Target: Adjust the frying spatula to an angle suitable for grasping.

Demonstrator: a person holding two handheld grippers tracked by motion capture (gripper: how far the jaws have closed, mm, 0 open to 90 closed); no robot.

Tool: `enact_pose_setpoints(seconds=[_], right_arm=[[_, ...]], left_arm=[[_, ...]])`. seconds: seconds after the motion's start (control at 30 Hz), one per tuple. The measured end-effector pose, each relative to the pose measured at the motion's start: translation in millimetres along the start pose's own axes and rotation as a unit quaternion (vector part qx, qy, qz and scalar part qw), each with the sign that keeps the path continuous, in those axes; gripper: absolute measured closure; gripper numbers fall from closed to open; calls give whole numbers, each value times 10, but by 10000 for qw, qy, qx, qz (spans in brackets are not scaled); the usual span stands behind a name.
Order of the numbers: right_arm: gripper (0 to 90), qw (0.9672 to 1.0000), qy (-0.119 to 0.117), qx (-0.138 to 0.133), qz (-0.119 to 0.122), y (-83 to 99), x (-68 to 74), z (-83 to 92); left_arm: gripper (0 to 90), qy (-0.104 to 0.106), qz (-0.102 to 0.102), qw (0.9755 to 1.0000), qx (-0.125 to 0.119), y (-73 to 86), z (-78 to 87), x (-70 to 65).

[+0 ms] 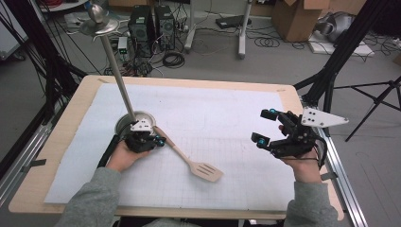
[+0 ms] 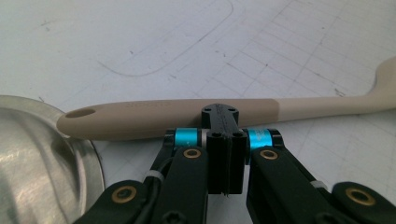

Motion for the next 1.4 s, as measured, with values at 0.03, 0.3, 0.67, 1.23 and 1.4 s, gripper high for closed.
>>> enact_pose_setpoints(seconds=[0.03,0.3,0.67,1.23,1.4], right_arm=[[108,10000,5,1,-3,0,-1,0],[108,10000,-7,-1,-13,2,2,2],[108,10000,33,-68,-30,0,-23,59],[108,10000,21,-72,-44,7,-17,66],[108,10000,24,-64,-54,8,-14,68]], left_arm=[[898,-6,-22,10000,11,-8,-8,8],[898,-23,185,9998,-25,-50,-59,92],[897,40,122,9995,-298,-156,13,-61],[898,581,-210,9980,-161,-291,-310,-565],[898,580,-220,9980,-104,-310,-382,-669]])
Point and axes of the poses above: each handheld gripper's, and its own axes: z roughly backward along the jaws, y roughly out of its underside, x roughly to its left, the point moved 4 cm from there along -z, roughly forward along the jaws, and after that the axes turned 1 degree about z, right-handed, at the moved point
